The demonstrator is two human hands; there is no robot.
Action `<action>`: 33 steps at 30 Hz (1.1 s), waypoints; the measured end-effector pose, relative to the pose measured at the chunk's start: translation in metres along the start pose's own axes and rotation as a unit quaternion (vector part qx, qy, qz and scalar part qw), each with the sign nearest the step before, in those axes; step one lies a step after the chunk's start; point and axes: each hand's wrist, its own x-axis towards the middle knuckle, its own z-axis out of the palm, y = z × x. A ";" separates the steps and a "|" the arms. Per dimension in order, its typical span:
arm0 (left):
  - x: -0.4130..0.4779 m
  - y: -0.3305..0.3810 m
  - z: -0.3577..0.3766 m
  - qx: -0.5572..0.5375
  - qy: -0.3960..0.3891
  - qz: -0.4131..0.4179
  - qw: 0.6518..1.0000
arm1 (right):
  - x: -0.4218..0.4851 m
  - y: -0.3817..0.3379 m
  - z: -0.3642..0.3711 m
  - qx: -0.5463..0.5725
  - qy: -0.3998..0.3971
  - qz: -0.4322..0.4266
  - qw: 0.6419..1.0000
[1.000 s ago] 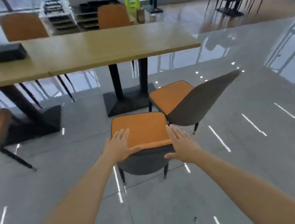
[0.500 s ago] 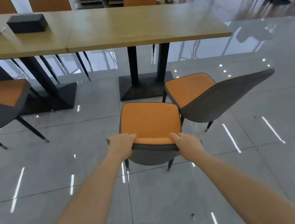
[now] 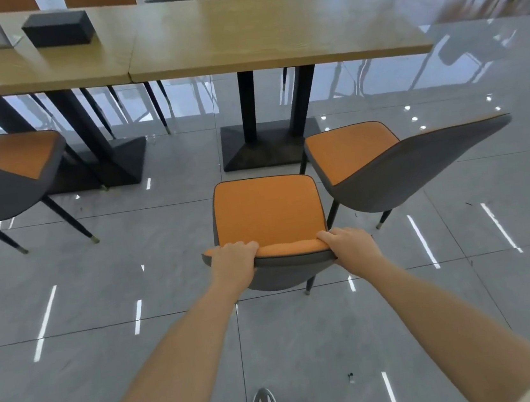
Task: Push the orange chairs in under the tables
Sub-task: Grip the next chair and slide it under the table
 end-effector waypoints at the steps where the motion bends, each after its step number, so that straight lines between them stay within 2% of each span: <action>1: 0.002 -0.001 0.000 -0.001 0.000 -0.002 1.000 | 0.002 0.001 0.000 -0.004 0.000 -0.004 1.000; 9: 0.025 -0.027 0.004 -0.033 0.026 -0.012 0.999 | 0.030 -0.005 -0.002 -0.012 0.035 -0.016 0.999; 19: 0.090 -0.066 -0.006 -0.050 0.030 -0.006 0.998 | 0.096 -0.003 -0.020 -0.016 0.035 -0.001 0.999; 28: 0.177 -0.080 -0.026 -0.061 0.028 -0.015 0.998 | 0.186 0.042 -0.047 -0.024 0.040 -0.020 0.999; 33: 0.227 -0.083 -0.042 -0.053 -0.009 -0.026 0.998 | 0.233 0.070 -0.067 -0.016 0.027 -0.038 0.999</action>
